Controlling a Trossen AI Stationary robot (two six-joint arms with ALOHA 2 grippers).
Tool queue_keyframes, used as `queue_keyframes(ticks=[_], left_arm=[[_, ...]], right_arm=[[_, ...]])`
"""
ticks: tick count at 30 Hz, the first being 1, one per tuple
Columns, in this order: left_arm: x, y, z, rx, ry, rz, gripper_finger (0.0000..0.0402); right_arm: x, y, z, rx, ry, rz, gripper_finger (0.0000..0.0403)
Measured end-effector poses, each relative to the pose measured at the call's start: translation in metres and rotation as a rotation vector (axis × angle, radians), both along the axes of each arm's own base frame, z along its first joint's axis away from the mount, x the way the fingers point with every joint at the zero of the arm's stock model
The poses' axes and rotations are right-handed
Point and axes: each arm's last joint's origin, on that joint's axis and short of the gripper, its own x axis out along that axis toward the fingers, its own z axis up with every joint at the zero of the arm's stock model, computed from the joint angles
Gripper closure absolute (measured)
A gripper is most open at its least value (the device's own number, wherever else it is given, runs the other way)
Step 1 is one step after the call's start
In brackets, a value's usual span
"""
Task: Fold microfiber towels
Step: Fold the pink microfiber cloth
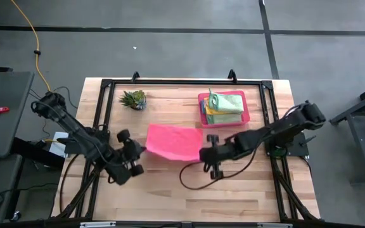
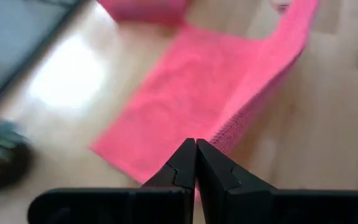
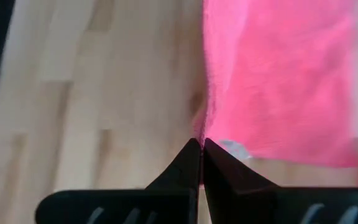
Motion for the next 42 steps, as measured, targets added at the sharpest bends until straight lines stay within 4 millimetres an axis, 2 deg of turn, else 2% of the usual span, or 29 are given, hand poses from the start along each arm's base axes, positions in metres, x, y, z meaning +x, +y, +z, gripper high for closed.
queue_keyframes(ticks=[5,12,22,26,31,42], left_arm=[[0.009,-0.031,-0.026,-0.130,0.042,-0.036,0.0401],[0.018,-0.067,-0.059,-0.293,0.146,-0.132,0.0402],[0.019,-0.081,-0.063,-0.436,0.143,-0.152,0.0401],[0.022,-0.079,-0.063,-0.424,0.159,-0.182,0.0401],[0.029,-0.066,-0.061,-0.400,0.205,-0.219,0.0401],[0.048,-0.013,-0.060,-0.230,0.304,-0.163,0.0401]], right_arm=[[0.007,0.026,-0.025,0.106,0.072,0.021,0.0403],[0.010,0.059,-0.041,0.265,0.097,0.058,0.0403],[0.004,0.088,-0.047,0.420,0.151,0.138,0.0403],[0.003,0.088,-0.047,0.418,0.159,0.137,0.0403],[0.007,0.079,-0.049,0.399,0.166,0.117,0.0403],[0.013,0.036,-0.057,0.215,0.233,-0.031,0.0403]])
